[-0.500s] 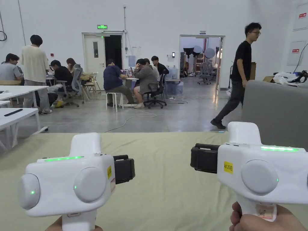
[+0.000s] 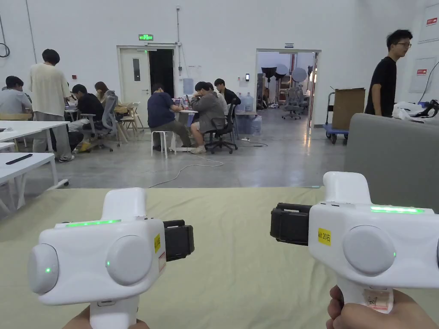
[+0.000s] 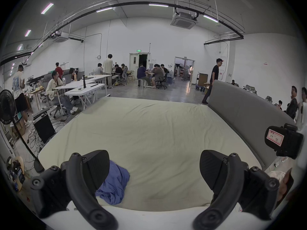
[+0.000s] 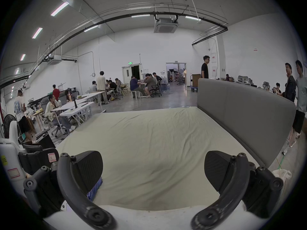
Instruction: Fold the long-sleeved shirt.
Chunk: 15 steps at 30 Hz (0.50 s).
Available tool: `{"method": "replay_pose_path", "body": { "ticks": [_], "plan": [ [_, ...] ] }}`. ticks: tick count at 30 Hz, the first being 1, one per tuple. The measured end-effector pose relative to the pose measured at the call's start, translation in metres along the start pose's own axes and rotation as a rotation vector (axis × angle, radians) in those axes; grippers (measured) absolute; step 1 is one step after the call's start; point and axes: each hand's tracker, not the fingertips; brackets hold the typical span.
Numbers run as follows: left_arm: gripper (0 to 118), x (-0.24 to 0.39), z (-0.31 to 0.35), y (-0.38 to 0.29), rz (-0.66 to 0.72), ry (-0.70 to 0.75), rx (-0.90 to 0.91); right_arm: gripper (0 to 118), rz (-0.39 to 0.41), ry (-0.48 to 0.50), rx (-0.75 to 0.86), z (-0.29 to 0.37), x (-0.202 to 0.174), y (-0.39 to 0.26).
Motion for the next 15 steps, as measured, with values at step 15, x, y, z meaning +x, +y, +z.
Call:
{"method": "replay_pose_path", "body": {
  "ticks": [15],
  "plan": [
    [109, -0.0011, 0.0017, -0.0012, -0.003, -0.003, 0.006, 118, 0.007, 0.006, 0.006, 0.0029, -0.0014, -0.0006]
  ]
}}
